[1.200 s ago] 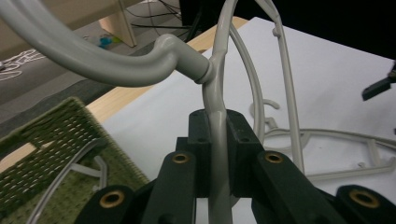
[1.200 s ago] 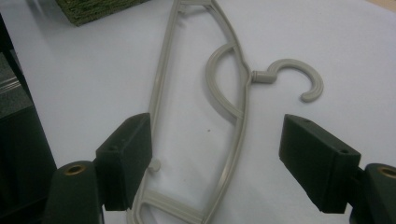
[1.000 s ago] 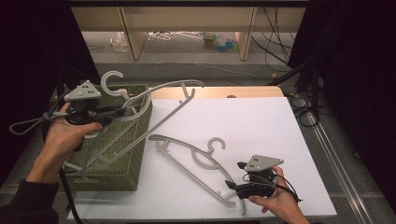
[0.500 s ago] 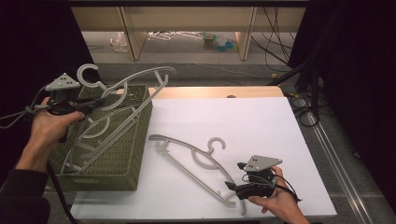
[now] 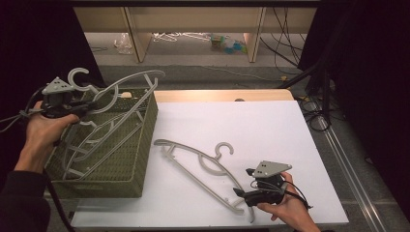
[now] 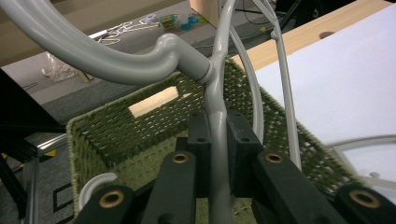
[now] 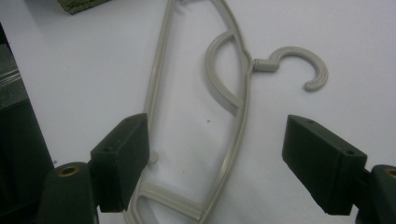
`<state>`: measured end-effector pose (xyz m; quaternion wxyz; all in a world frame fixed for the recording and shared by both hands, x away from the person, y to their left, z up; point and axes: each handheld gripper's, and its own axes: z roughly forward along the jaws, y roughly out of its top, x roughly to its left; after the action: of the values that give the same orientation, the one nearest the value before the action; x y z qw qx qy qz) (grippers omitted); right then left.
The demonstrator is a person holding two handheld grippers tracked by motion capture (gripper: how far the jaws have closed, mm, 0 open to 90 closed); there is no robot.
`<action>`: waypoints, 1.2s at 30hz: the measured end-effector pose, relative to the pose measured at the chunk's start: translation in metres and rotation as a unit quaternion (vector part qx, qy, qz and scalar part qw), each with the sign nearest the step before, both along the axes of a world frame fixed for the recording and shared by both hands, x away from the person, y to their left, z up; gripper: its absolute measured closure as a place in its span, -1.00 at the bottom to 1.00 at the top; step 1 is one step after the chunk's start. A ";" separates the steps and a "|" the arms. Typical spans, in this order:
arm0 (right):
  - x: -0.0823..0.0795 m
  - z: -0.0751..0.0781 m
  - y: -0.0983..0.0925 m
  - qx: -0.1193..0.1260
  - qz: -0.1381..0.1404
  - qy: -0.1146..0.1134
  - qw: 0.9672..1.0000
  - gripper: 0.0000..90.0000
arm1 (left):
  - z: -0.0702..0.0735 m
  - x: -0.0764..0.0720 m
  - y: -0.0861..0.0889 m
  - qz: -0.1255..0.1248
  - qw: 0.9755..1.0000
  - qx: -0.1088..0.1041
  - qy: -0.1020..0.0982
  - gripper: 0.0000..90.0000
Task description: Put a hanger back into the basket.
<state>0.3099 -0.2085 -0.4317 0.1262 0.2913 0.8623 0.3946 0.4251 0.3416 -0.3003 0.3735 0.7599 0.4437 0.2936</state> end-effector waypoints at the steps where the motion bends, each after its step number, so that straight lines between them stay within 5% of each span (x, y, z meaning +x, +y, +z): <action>1: 0.000 0.000 0.000 0.000 0.000 0.000 1.000 -0.46 | -0.002 0.001 0.002 0.007 1.000 -0.004 -0.002 0.81; 11: 0.000 -0.001 0.001 -0.003 0.003 0.000 1.000 -0.46 | -0.024 0.003 0.022 0.029 1.000 0.004 0.006 0.81; 14: 0.001 -0.001 0.001 -0.002 0.005 -0.002 1.000 -0.46 | -0.026 0.003 0.029 0.016 0.999 0.033 0.013 0.81; 16: 0.000 -0.001 0.001 -0.002 0.003 0.000 1.000 -0.46 | -0.029 0.002 0.030 0.021 0.999 0.025 0.010 0.81; 36: 0.001 -0.002 0.001 -0.005 0.004 0.005 1.000 -0.45 | -0.049 0.004 0.035 0.002 0.996 0.070 0.054 0.80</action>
<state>0.3106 -0.2075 -0.4339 0.1217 0.2897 0.8658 0.3895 0.4286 0.3766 -0.3497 0.2940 0.7982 0.4430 0.2832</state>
